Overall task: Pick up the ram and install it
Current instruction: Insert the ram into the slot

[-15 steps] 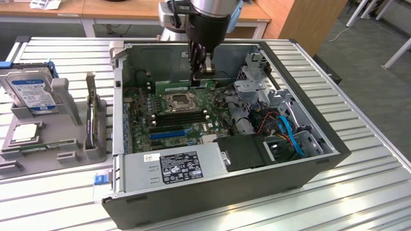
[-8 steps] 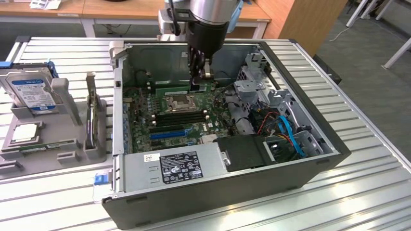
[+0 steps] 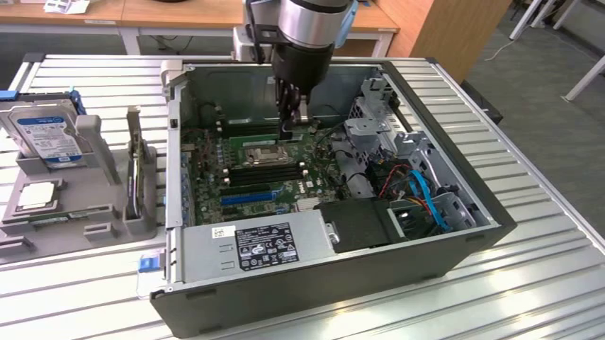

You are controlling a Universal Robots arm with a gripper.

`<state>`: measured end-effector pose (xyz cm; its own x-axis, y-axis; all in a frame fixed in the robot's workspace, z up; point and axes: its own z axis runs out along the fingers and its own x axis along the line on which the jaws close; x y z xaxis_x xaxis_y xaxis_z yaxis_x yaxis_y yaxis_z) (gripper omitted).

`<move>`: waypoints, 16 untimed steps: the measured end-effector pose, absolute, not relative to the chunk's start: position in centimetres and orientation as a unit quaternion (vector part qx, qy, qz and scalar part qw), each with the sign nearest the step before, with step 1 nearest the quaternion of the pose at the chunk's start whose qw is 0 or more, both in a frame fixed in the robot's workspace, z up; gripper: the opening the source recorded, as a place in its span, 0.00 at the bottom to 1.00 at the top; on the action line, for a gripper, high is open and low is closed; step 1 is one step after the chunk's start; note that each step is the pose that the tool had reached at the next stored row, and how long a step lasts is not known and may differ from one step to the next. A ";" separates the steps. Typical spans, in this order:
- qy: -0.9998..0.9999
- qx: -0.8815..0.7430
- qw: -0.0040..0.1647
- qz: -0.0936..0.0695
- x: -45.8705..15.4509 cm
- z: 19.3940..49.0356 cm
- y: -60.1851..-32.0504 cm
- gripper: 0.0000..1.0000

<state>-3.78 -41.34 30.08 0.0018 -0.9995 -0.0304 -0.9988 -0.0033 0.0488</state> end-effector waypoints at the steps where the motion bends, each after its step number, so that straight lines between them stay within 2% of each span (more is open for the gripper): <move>1: -0.706 0.708 0.006 -0.028 -3.8 29.9 -41.3 0.11; 16: -0.706 0.707 0.006 -0.028 -3.8 27.2 -41.4 0.11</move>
<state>-3.78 -41.36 27.16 0.0003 -0.9995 -0.0306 -0.9988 -0.0018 0.0487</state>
